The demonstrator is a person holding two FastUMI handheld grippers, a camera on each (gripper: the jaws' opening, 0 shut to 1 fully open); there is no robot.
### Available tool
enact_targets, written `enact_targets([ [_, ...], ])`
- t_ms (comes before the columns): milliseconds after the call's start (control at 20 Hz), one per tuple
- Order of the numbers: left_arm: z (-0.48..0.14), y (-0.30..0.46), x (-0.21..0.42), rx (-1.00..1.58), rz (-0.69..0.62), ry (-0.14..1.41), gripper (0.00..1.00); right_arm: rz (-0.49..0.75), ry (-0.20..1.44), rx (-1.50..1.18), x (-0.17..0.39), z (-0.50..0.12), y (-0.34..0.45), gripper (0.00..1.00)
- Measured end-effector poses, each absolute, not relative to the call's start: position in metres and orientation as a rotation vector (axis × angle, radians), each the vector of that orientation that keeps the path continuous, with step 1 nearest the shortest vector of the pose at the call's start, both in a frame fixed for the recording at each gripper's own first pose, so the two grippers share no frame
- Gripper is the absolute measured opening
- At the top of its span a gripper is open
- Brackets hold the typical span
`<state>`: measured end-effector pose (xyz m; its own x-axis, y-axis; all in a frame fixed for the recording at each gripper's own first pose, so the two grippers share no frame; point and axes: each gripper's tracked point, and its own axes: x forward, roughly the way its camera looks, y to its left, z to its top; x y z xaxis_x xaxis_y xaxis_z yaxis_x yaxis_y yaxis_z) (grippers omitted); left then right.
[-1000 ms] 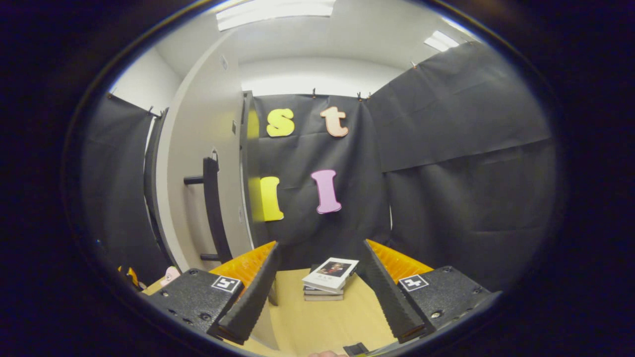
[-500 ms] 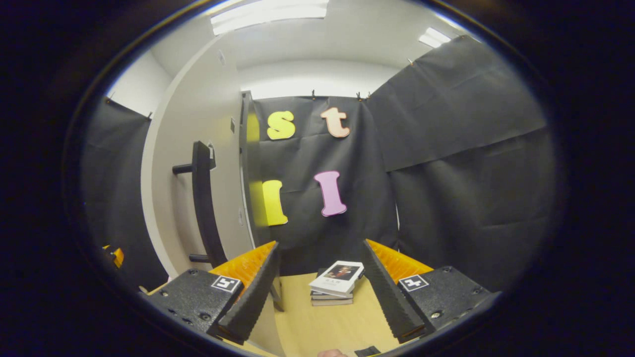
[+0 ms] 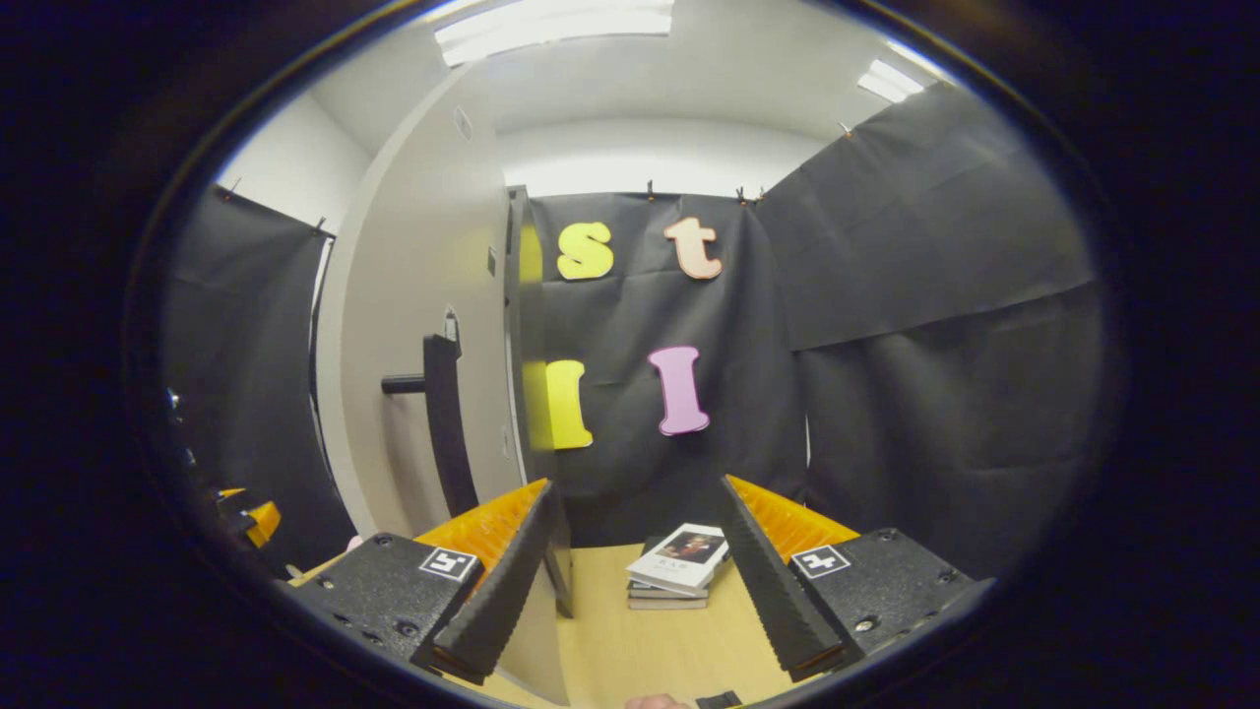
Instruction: Open the cabinet door with the right hand, grasp the bottle in the cabinet with the left hand and place it on the coaster, then close the cabinet door with the right hand.
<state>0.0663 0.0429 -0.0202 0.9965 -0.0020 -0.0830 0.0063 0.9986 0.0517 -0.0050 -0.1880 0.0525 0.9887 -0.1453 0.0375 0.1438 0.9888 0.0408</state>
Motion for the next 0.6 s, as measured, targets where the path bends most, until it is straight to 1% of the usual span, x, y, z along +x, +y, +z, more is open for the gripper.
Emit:
enact_targets([
  [50, -0.020, 0.035, 0.065, 0.049, -0.025, 0.086, 0.95, -0.138, -0.021, 0.034, -0.007, 0.049, -0.187, 1.00],
  [100, -0.020, 0.030, 0.064, 0.047, -0.039, 0.086, 0.95, -0.142, -0.015, 0.032, -0.010, 0.047, -0.187, 0.98],
  [200, -0.019, 0.026, 0.062, 0.047, -0.041, 0.083, 0.96, -0.132, -0.027, 0.040, -0.007, 0.050, -0.185, 0.97],
  [250, -0.020, 0.025, 0.060, 0.047, -0.042, 0.084, 1.00, -0.095, -0.018, 0.045, -0.004, 0.048, -0.177, 0.96],
  [300, -0.023, 0.023, 0.059, 0.045, -0.047, 0.086, 0.96, -0.072, -0.002, 0.043, -0.009, 0.046, -0.175, 0.99],
  [350, -0.025, 0.022, 0.053, 0.043, -0.047, 0.092, 1.00, -0.058, 0.002, 0.041, -0.011, 0.045, -0.172, 0.91],
  [400, -0.025, 0.024, 0.048, 0.040, -0.047, 0.099, 1.00, -0.055, 0.008, 0.034, -0.012, 0.044, -0.173, 0.96],
  [450, -0.026, 0.024, 0.046, 0.037, -0.048, 0.102, 0.96, -0.057, 0.001, 0.021, -0.013, 0.046, -0.173, 0.97],
  [500, -0.026, 0.026, 0.046, 0.036, -0.045, 0.103, 0.96, -0.065, 0.002, 0.000, -0.011, 0.045, -0.177, 0.90],
  [550, -0.027, 0.027, 0.045, 0.040, -0.041, 0.103, 0.96, -0.074, -0.004, -0.021, -0.011, 0.046, -0.180, 0.89],
  [600, -0.027, 0.029, 0.045, 0.045, -0.037, 0.102, 0.96, -0.077, -0.004, -0.049, -0.010, 0.046, -0.183, 0.97],
])
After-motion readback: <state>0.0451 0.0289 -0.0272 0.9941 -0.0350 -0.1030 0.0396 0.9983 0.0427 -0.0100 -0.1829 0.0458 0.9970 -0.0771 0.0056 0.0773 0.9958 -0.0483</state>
